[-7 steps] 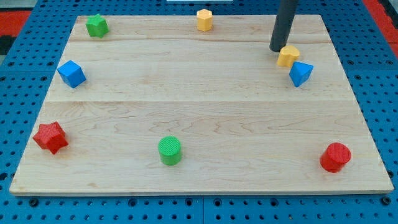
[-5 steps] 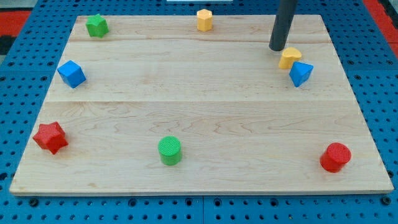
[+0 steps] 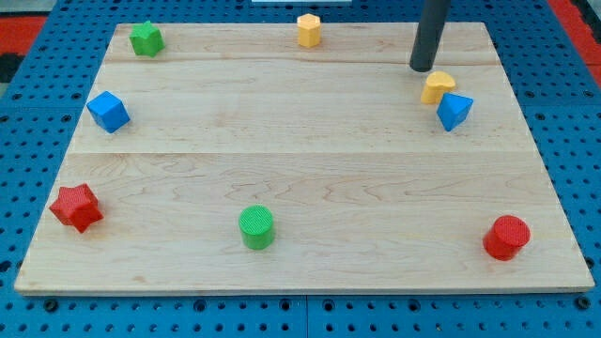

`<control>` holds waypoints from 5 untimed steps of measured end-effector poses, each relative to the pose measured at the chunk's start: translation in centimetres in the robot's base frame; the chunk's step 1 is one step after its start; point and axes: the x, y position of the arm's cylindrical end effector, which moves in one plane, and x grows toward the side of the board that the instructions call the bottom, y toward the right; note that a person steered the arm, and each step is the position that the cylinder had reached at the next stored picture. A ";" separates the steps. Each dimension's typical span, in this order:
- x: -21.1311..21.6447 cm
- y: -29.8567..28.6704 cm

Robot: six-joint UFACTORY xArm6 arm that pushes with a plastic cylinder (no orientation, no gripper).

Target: Move yellow hexagon a bit right

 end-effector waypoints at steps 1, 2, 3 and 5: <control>-2.0 1.0; -2.3 -0.5; -2.2 -8.1; -5.8 -24.8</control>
